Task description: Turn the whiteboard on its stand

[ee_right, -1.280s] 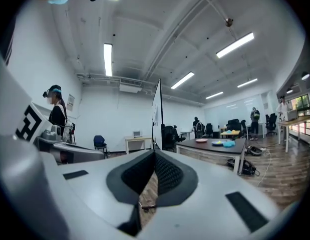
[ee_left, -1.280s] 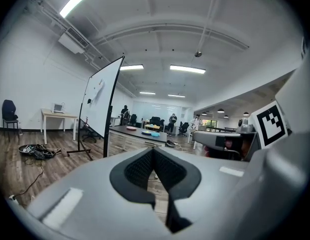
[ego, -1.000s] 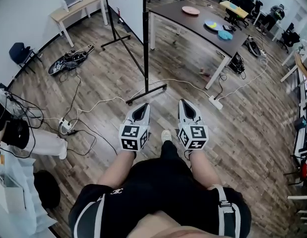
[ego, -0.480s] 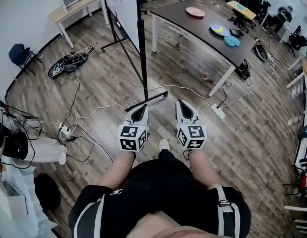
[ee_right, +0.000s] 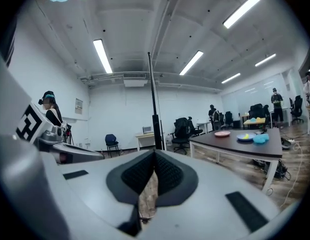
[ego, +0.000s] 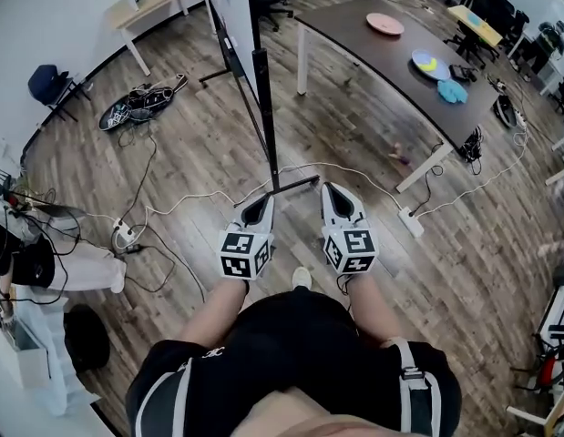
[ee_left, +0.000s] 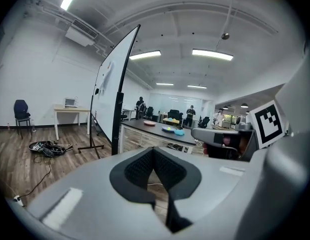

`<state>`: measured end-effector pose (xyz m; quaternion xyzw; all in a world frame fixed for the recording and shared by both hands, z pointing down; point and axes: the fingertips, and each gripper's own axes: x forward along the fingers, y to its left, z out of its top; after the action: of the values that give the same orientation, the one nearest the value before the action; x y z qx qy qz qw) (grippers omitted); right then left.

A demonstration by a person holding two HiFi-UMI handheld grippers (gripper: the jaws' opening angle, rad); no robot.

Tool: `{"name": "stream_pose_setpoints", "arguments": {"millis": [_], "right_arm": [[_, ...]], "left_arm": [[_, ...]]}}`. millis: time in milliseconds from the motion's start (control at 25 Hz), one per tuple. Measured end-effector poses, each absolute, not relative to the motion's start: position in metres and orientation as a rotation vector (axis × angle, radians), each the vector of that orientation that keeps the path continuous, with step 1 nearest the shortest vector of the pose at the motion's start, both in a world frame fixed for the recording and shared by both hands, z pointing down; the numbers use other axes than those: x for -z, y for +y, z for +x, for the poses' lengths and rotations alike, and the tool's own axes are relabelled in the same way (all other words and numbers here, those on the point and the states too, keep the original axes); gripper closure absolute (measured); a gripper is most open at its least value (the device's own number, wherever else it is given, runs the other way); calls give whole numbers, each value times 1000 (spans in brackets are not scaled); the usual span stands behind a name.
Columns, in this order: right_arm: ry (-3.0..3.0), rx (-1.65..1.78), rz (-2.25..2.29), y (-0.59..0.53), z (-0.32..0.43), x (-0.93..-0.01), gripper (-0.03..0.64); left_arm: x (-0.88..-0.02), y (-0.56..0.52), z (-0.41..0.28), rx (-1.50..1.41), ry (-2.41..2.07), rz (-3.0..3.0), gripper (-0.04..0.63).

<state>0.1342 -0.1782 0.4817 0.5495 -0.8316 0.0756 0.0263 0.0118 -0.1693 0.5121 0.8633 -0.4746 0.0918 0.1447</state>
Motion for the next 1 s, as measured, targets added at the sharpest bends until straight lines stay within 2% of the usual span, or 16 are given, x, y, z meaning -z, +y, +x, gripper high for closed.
{"name": "stream_pose_setpoints", "arguments": {"millis": [320, 1000], "right_arm": [[-2646, -273, 1567, -255, 139, -487, 609], [-2643, -216, 1550, -368, 66, -482, 609]], "left_arm": [[-512, -225, 19, -276, -1462, 2417, 586], [-506, -342, -44, -228, -1458, 2461, 586]]}}
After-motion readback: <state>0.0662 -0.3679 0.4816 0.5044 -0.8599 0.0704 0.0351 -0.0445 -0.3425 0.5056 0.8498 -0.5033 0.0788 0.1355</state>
